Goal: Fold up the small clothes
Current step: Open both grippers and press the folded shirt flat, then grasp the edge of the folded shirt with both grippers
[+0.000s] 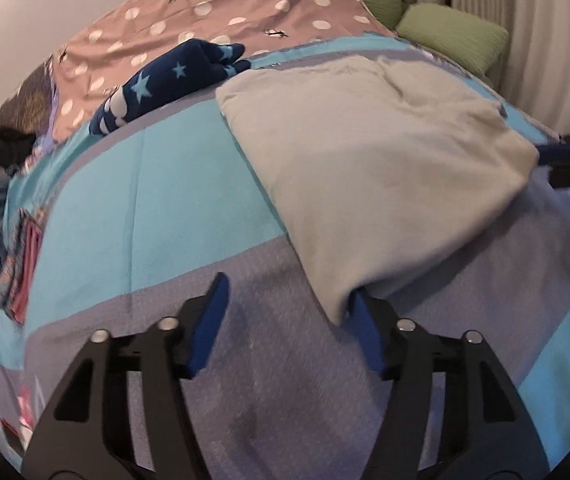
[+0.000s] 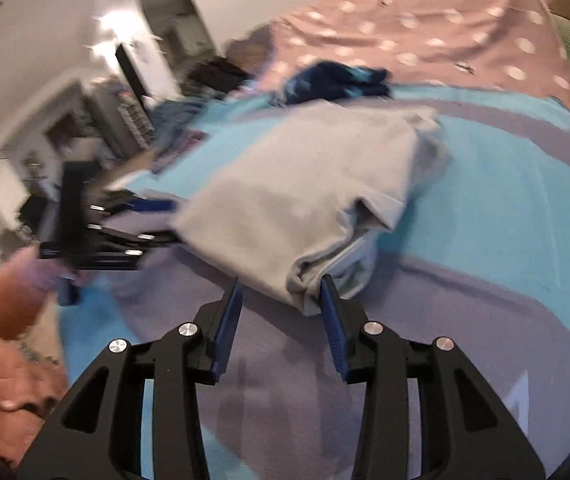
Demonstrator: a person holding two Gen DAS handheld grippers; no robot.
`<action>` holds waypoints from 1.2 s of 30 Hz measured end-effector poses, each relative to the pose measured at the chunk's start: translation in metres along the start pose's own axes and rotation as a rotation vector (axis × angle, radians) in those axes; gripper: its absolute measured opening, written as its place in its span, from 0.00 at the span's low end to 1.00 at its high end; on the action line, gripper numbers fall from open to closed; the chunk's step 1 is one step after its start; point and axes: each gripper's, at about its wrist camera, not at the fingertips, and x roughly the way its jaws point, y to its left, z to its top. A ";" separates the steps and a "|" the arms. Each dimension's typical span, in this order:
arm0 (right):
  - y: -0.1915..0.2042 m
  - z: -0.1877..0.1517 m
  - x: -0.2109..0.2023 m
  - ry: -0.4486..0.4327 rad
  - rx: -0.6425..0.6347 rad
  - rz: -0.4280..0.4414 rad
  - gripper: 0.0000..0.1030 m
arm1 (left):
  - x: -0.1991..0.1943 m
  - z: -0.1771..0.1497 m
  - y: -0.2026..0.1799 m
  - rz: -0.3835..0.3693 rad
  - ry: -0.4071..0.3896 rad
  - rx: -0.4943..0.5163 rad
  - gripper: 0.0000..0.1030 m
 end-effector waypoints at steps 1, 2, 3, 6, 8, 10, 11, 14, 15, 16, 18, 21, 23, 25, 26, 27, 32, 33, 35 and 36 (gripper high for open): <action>-0.001 0.003 -0.001 0.007 -0.003 0.021 0.40 | -0.001 0.001 0.000 0.001 -0.005 -0.007 0.58; -0.003 0.005 0.001 0.024 -0.005 0.024 0.40 | -0.003 0.002 0.000 0.001 -0.010 -0.010 0.58; -0.004 0.005 0.004 0.047 -0.009 0.020 0.40 | -0.005 0.003 0.001 0.003 -0.015 -0.011 0.58; -0.010 -0.005 0.017 0.145 -0.035 -0.079 0.40 | -0.008 0.002 0.000 0.008 -0.020 -0.013 0.59; -0.014 -0.011 0.019 0.156 -0.042 -0.088 0.40 | -0.006 0.001 -0.001 0.006 -0.011 -0.022 0.59; -0.015 -0.012 0.015 0.136 -0.032 -0.065 0.40 | -0.001 -0.001 0.000 -0.003 0.003 -0.042 0.58; -0.016 -0.009 0.015 0.122 -0.026 -0.042 0.40 | 0.000 -0.001 0.001 -0.011 0.009 -0.054 0.57; -0.019 -0.001 0.015 0.098 -0.018 0.001 0.40 | 0.002 -0.003 0.003 -0.045 0.018 -0.087 0.57; -0.021 0.004 0.017 0.100 -0.014 0.030 0.40 | 0.002 -0.003 0.003 -0.049 0.019 -0.094 0.57; -0.022 0.008 0.021 0.111 -0.014 0.052 0.41 | 0.003 -0.003 0.003 -0.046 0.019 -0.097 0.57; -0.021 0.008 0.032 0.208 -0.038 0.136 0.44 | 0.003 -0.004 0.004 -0.042 0.024 -0.104 0.57; -0.015 0.006 0.032 0.307 -0.156 0.131 0.44 | 0.002 -0.007 0.007 -0.040 0.027 -0.099 0.58; -0.021 0.009 0.023 0.369 -0.142 0.141 0.44 | -0.001 -0.009 0.009 -0.034 0.025 -0.085 0.60; -0.025 0.004 0.015 0.436 -0.165 0.107 0.42 | -0.005 -0.011 0.012 -0.035 0.021 -0.077 0.60; -0.024 0.000 0.007 0.437 -0.192 0.054 0.42 | -0.008 -0.012 0.012 -0.035 0.021 -0.072 0.60; -0.026 0.000 -0.002 0.415 -0.190 -0.005 0.43 | -0.011 -0.014 0.011 -0.031 0.020 -0.064 0.58; -0.047 0.027 -0.022 0.131 0.083 -0.130 0.43 | -0.038 -0.003 0.012 -0.197 -0.015 -0.116 0.22; -0.045 0.031 -0.021 0.092 0.097 -0.121 0.42 | -0.042 0.001 0.012 -0.223 -0.034 -0.125 0.21; -0.032 0.047 -0.007 0.007 0.099 -0.094 0.35 | -0.046 0.013 0.008 -0.252 -0.087 -0.120 0.19; -0.026 0.054 0.003 -0.009 0.098 -0.077 0.26 | -0.040 0.019 0.006 -0.250 -0.101 -0.117 0.18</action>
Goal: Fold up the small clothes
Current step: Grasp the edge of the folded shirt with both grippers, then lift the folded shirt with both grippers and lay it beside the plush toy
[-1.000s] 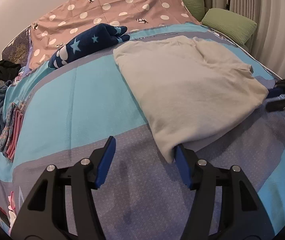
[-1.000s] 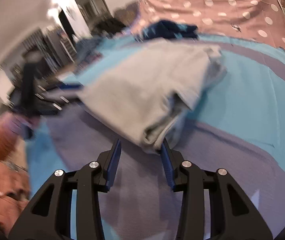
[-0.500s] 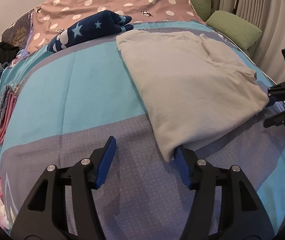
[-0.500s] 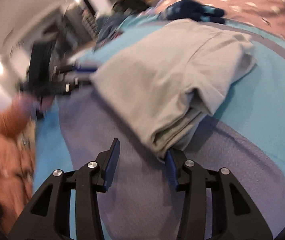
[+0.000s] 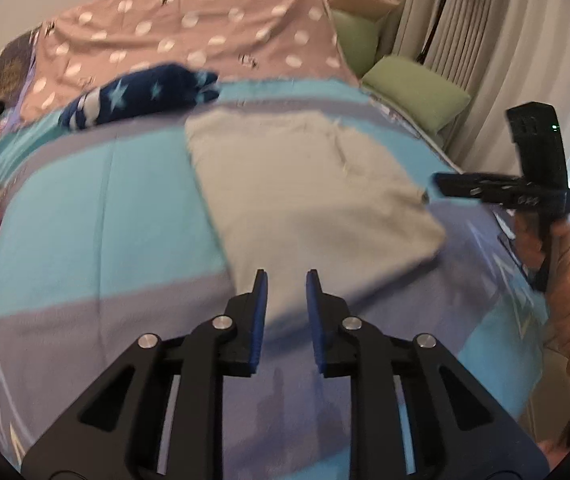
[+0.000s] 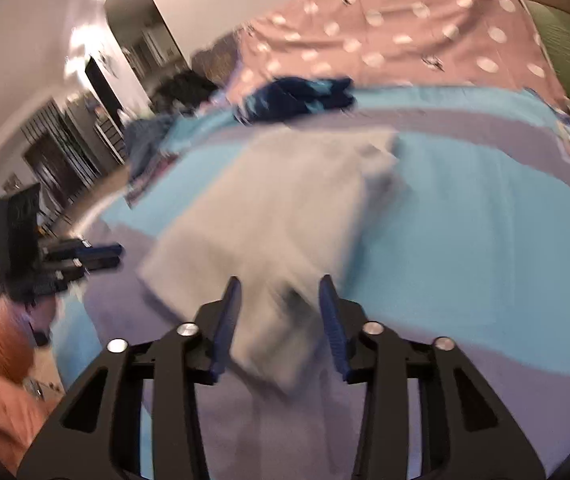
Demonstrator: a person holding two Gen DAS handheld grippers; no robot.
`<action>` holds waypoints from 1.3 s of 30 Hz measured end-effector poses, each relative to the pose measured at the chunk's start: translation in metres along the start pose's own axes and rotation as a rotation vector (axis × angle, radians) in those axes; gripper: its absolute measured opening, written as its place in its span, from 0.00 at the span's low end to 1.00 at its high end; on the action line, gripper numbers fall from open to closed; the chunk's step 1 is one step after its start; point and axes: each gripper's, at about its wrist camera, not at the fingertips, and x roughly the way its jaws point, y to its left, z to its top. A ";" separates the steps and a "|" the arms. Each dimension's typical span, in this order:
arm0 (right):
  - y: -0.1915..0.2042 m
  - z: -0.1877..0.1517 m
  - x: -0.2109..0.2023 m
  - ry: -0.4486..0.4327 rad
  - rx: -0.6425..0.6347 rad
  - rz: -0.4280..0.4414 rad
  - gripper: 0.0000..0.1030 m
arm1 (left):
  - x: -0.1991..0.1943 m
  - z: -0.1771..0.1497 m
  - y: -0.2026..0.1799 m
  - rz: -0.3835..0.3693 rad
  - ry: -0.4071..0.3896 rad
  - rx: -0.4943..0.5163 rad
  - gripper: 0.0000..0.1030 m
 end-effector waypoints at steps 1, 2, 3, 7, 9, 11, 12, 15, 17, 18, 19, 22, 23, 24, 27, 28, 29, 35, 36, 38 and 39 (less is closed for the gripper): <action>0.003 0.004 0.008 -0.003 0.002 -0.001 0.22 | 0.010 0.001 0.000 0.000 0.013 0.002 0.18; 0.004 0.008 0.021 0.014 0.011 -0.036 0.18 | 0.024 0.000 0.001 0.019 0.046 0.010 0.18; 0.003 0.011 0.033 0.043 0.017 -0.086 0.08 | 0.036 -0.004 0.003 0.056 0.077 0.021 0.18; -0.003 -0.007 0.055 0.090 -0.078 -0.273 0.13 | 0.057 -0.026 0.011 0.107 0.103 0.054 0.18; 0.006 -0.007 0.051 0.092 -0.101 -0.321 0.14 | 0.050 -0.026 0.012 0.113 0.101 0.045 0.24; 0.008 -0.003 0.042 0.089 -0.051 -0.285 0.18 | 0.044 -0.022 0.015 0.139 0.095 0.048 0.32; 0.005 0.001 0.037 0.080 -0.011 -0.237 0.33 | 0.040 -0.020 0.018 0.143 0.086 0.043 0.47; -0.021 0.014 0.024 0.021 0.136 -0.192 0.68 | 0.031 -0.006 0.037 0.148 0.006 -0.028 0.73; -0.036 0.016 0.035 0.041 0.198 -0.219 0.68 | 0.039 0.004 0.051 0.119 0.023 -0.076 0.73; -0.045 0.016 0.040 0.057 0.240 -0.203 0.68 | 0.045 0.009 0.059 0.101 0.034 -0.105 0.73; -0.055 0.016 0.047 0.074 0.284 -0.171 0.68 | 0.055 0.016 0.069 0.076 0.048 -0.140 0.73; -0.072 0.018 0.060 0.061 0.361 -0.085 0.70 | 0.078 0.033 0.085 -0.017 0.079 -0.191 0.75; -0.075 0.022 0.064 0.051 0.361 -0.054 0.72 | 0.086 0.040 0.090 -0.052 0.090 -0.205 0.75; -0.077 0.026 0.068 0.051 0.366 -0.023 0.72 | 0.092 0.043 0.092 -0.060 0.099 -0.211 0.75; -0.083 0.040 0.089 0.060 0.371 0.027 0.72 | 0.119 0.061 0.097 -0.080 0.126 -0.223 0.68; -0.082 0.044 0.093 0.059 0.357 0.020 0.72 | 0.127 0.066 0.096 -0.074 0.124 -0.217 0.64; -0.081 0.052 0.100 0.054 0.334 -0.001 0.65 | 0.135 0.072 0.094 -0.060 0.115 -0.199 0.60; -0.088 0.074 0.121 0.060 0.404 -0.041 0.15 | 0.147 0.103 0.073 0.017 0.093 -0.164 0.17; -0.083 0.075 0.113 0.037 0.386 -0.045 0.14 | 0.134 0.109 0.065 0.008 0.055 -0.140 0.16; -0.067 0.081 0.087 -0.019 0.311 -0.067 0.14 | 0.116 0.122 0.053 -0.024 0.008 -0.107 0.16; -0.064 0.084 0.078 -0.039 0.299 -0.082 0.14 | 0.104 0.133 0.043 -0.046 -0.022 -0.086 0.16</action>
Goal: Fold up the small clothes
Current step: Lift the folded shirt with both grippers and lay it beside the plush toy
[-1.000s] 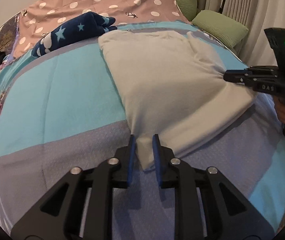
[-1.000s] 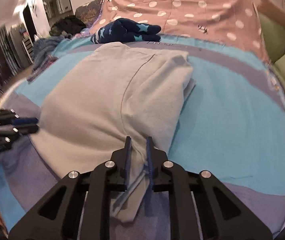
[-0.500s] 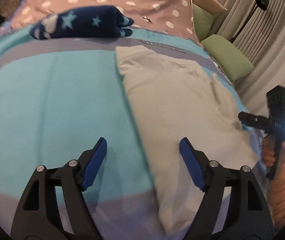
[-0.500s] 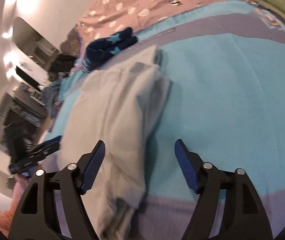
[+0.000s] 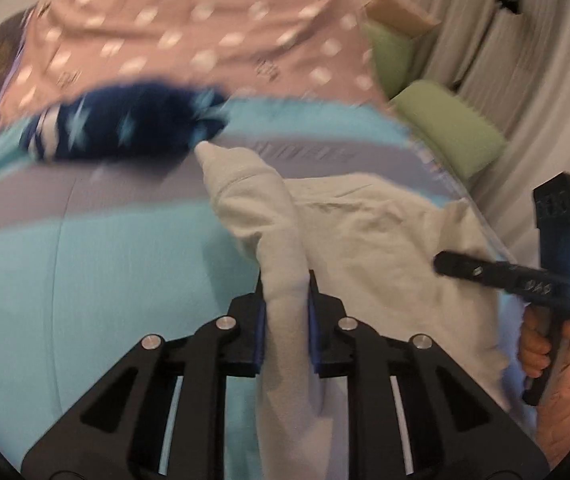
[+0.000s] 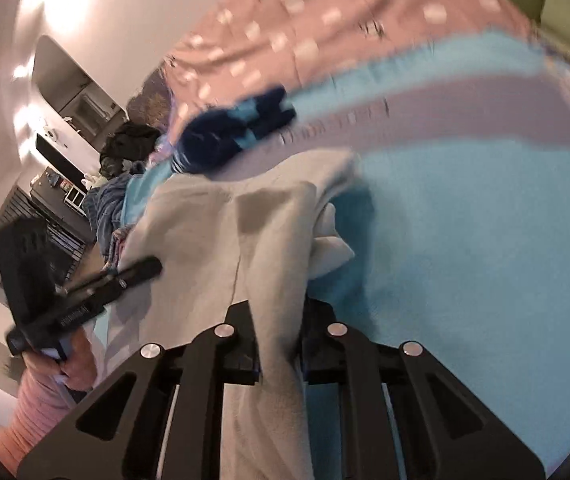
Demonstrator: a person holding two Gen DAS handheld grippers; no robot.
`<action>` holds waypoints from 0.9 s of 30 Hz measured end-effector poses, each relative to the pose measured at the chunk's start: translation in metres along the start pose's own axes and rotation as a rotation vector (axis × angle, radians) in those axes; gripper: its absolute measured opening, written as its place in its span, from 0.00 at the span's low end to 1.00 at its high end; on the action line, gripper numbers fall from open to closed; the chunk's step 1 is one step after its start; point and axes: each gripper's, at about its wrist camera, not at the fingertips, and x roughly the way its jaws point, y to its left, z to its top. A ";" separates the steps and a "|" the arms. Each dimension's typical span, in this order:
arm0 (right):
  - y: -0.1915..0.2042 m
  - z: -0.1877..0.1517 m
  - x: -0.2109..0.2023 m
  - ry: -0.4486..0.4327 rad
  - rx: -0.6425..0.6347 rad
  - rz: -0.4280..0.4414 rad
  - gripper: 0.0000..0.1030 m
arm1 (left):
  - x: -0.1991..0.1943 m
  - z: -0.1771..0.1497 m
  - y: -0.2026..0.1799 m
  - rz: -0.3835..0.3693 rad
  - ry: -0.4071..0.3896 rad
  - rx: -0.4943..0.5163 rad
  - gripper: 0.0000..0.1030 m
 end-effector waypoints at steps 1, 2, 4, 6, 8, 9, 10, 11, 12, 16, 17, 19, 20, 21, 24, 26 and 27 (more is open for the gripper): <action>0.004 0.006 -0.018 -0.046 -0.015 -0.029 0.13 | -0.007 0.008 -0.010 -0.012 -0.022 0.018 0.16; 0.004 0.012 -0.034 -0.086 -0.018 -0.046 0.13 | -0.014 0.017 -0.022 -0.025 -0.049 0.041 0.16; 0.001 0.027 -0.066 -0.160 -0.002 -0.065 0.13 | -0.026 0.040 -0.051 -0.046 -0.112 0.105 0.16; 0.000 0.050 -0.098 -0.243 -0.007 -0.114 0.13 | -0.032 0.060 -0.073 -0.049 -0.163 0.161 0.16; 0.000 0.072 -0.112 -0.286 -0.018 -0.153 0.13 | -0.030 0.087 -0.093 -0.036 -0.203 0.202 0.16; -0.002 0.088 -0.120 -0.301 -0.026 -0.183 0.13 | -0.026 0.100 -0.099 -0.026 -0.214 0.211 0.16; -0.004 0.099 -0.122 -0.307 -0.028 -0.202 0.13 | -0.021 0.109 -0.101 -0.017 -0.219 0.215 0.16; -0.008 0.113 -0.122 -0.311 -0.029 -0.225 0.13 | -0.012 0.122 -0.102 -0.004 -0.221 0.219 0.16; -0.013 0.122 -0.121 -0.311 -0.028 -0.237 0.13 | -0.005 0.131 -0.102 0.011 -0.220 0.220 0.16; -0.039 0.157 -0.099 -0.307 -0.025 -0.290 0.13 | 0.040 0.165 -0.094 0.090 -0.203 0.243 0.16; -0.048 0.164 -0.090 -0.298 -0.022 -0.304 0.13 | 0.050 0.171 -0.089 0.100 -0.194 0.248 0.16; -0.065 0.177 -0.071 -0.281 -0.010 -0.320 0.13 | 0.077 0.182 -0.078 0.124 -0.176 0.255 0.16; -0.074 0.181 -0.061 -0.276 -0.006 -0.328 0.13 | 0.086 0.185 -0.072 0.133 -0.170 0.254 0.16; -0.084 0.186 -0.046 -0.269 -0.002 -0.337 0.14 | 0.103 0.189 -0.065 0.151 -0.162 0.245 0.16; -0.102 0.190 -0.012 -0.248 -0.009 -0.442 0.31 | 0.148 0.183 -0.047 0.274 -0.146 0.266 0.33; -0.114 0.186 0.013 -0.238 -0.002 -0.625 0.44 | 0.171 0.173 -0.042 0.411 -0.171 0.308 0.52; -0.119 0.179 0.022 -0.242 -0.006 -0.677 0.45 | 0.180 0.166 -0.039 0.435 -0.172 0.326 0.56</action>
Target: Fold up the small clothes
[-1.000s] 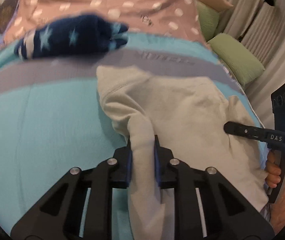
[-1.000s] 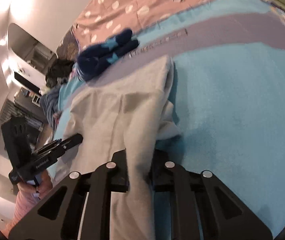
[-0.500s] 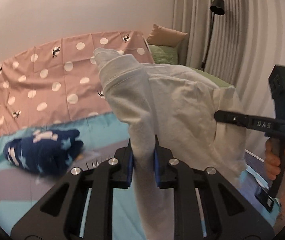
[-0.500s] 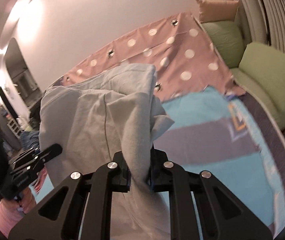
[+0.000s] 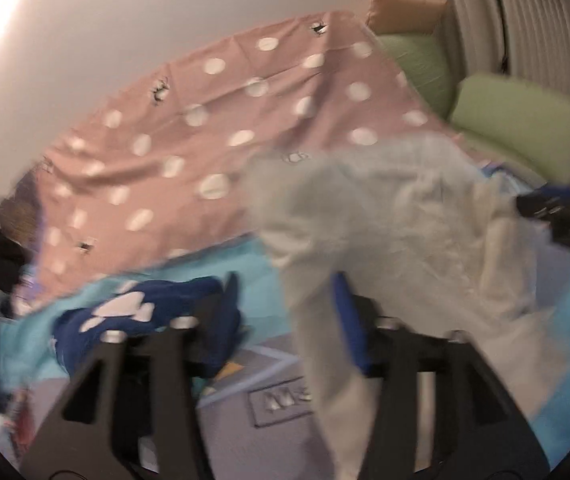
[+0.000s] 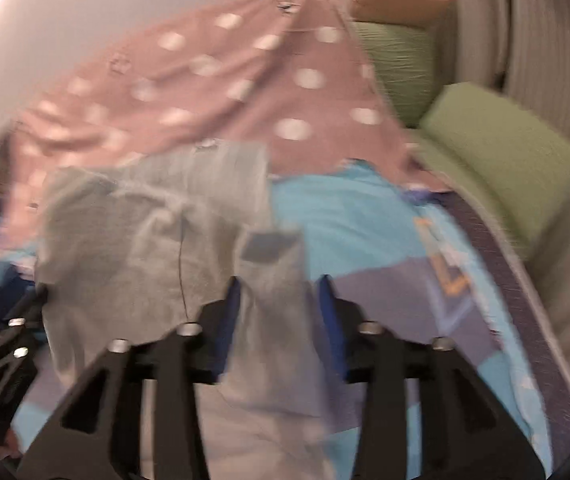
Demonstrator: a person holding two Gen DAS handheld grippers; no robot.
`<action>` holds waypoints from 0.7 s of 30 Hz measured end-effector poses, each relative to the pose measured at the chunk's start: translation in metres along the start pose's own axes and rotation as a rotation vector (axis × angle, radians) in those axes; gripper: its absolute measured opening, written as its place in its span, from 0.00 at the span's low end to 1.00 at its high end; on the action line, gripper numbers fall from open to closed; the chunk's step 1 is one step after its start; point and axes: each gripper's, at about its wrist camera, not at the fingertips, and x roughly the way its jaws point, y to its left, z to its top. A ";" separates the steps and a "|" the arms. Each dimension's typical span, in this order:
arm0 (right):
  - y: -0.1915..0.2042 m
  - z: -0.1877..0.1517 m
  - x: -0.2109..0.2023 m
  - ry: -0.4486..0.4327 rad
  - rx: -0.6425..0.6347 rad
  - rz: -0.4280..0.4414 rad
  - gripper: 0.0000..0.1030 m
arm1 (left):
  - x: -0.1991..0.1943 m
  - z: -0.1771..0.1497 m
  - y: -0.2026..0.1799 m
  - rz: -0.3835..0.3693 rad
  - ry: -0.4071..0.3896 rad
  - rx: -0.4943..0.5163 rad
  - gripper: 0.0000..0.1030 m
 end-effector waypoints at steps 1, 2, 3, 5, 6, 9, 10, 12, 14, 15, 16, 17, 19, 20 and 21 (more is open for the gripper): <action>-0.001 -0.007 0.004 0.005 -0.004 -0.002 0.45 | 0.008 -0.011 -0.002 -0.008 0.019 0.013 0.56; -0.001 -0.017 0.007 0.021 -0.012 0.006 0.46 | 0.014 -0.020 -0.003 -0.028 0.043 0.011 0.56; -0.002 -0.028 0.006 0.029 -0.021 0.008 0.46 | 0.016 -0.027 -0.003 -0.044 0.056 0.010 0.56; -0.001 -0.044 0.000 0.019 -0.044 -0.002 0.47 | 0.017 -0.044 -0.007 -0.055 0.077 0.033 0.59; -0.002 -0.056 -0.007 0.005 -0.061 -0.017 0.50 | 0.014 -0.050 -0.009 -0.059 0.076 0.041 0.59; -0.001 -0.077 -0.022 -0.012 -0.090 -0.017 0.54 | -0.007 -0.060 -0.009 -0.069 0.042 0.036 0.65; -0.002 -0.087 -0.033 -0.017 -0.100 -0.009 0.55 | -0.017 -0.062 -0.007 -0.090 0.036 0.017 0.69; 0.000 -0.100 -0.055 -0.033 -0.117 0.004 0.55 | -0.043 -0.068 -0.003 -0.119 0.021 -0.015 0.72; -0.001 -0.117 -0.085 -0.076 -0.125 0.017 0.58 | -0.069 -0.074 -0.003 -0.123 0.003 -0.020 0.77; -0.001 -0.126 -0.101 -0.101 -0.121 0.022 0.60 | -0.084 -0.077 -0.004 -0.115 -0.005 -0.016 0.80; -0.002 -0.133 -0.115 -0.117 -0.117 0.027 0.61 | -0.095 -0.079 -0.004 -0.112 -0.012 -0.015 0.82; -0.002 -0.138 -0.124 -0.123 -0.113 0.030 0.61 | -0.112 -0.084 -0.003 -0.121 -0.026 -0.020 0.84; -0.002 -0.151 -0.149 -0.120 -0.096 0.021 0.61 | -0.139 -0.091 -0.002 -0.140 -0.041 -0.036 0.87; -0.002 -0.158 -0.160 -0.112 -0.083 0.024 0.61 | -0.154 -0.095 -0.001 -0.149 -0.049 -0.048 0.89; -0.003 -0.165 -0.172 -0.100 -0.070 0.045 0.63 | -0.165 -0.098 -0.001 -0.153 -0.056 -0.056 0.90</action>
